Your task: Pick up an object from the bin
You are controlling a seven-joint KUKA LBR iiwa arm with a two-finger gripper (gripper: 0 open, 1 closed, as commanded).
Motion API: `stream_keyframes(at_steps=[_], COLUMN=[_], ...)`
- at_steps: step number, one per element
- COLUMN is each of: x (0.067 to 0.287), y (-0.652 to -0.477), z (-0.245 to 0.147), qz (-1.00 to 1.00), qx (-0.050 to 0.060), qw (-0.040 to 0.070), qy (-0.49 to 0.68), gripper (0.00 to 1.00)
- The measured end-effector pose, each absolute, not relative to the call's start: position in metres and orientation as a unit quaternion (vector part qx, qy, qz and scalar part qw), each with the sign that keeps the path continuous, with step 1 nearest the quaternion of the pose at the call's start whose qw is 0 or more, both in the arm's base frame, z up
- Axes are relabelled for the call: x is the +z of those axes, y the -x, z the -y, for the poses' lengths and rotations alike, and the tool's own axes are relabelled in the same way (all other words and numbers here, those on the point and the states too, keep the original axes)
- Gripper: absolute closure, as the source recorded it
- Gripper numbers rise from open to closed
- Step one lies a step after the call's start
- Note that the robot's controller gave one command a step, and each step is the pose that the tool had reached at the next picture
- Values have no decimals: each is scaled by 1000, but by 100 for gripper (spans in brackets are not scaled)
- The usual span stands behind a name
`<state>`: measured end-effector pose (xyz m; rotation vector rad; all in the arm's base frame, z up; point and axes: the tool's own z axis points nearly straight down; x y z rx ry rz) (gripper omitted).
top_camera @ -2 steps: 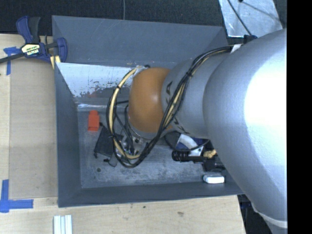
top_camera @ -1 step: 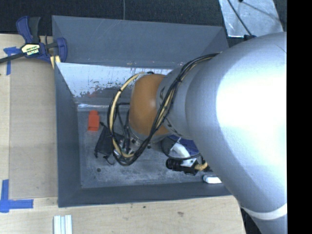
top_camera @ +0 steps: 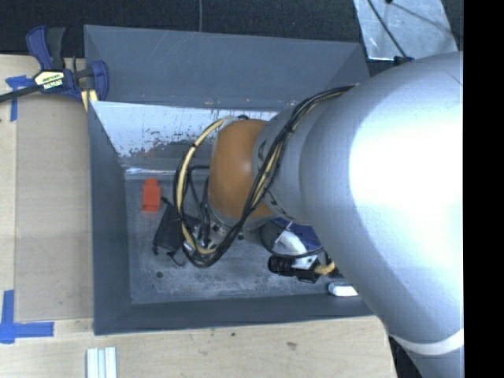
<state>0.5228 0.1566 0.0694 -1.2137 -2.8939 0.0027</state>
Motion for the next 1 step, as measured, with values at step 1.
stream_keyframes(at_steps=[1], x=[70], y=[-523], z=[-156], qz=[922], qx=[1], qw=[1], qy=[387], gripper=[100])
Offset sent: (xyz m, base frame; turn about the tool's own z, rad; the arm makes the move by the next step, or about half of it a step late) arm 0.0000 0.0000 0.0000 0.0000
